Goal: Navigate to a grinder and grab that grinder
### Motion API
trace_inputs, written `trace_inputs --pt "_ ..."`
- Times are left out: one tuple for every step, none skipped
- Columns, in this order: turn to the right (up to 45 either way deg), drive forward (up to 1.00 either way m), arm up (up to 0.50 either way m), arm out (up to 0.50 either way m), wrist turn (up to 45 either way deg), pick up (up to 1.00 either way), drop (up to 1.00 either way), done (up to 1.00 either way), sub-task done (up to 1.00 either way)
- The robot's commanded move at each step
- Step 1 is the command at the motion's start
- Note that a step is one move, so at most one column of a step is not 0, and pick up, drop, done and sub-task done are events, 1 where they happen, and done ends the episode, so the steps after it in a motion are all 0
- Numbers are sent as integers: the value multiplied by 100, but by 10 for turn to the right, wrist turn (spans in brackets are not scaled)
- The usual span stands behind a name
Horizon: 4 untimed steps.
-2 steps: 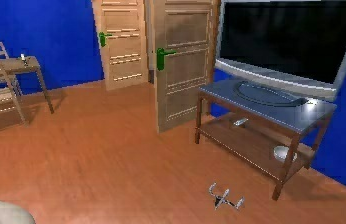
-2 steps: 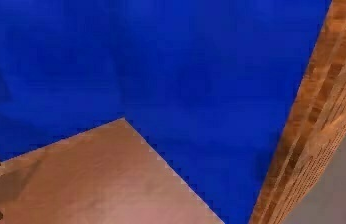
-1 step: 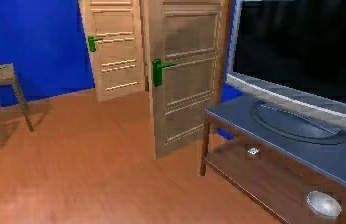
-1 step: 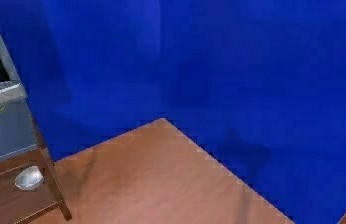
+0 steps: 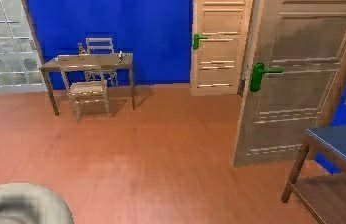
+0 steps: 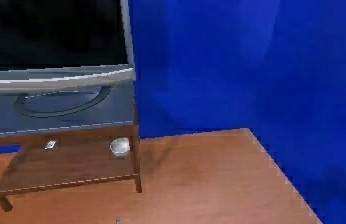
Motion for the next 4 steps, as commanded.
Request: trace_inputs --pt "0 100 0 0 0 0 0 0 0" --pt "0 80 0 0 0 0 0 0 0" --pt "240 0 0 0 0 0 0 0 0" --pt "0 55 0 0 0 0 0 0 0"
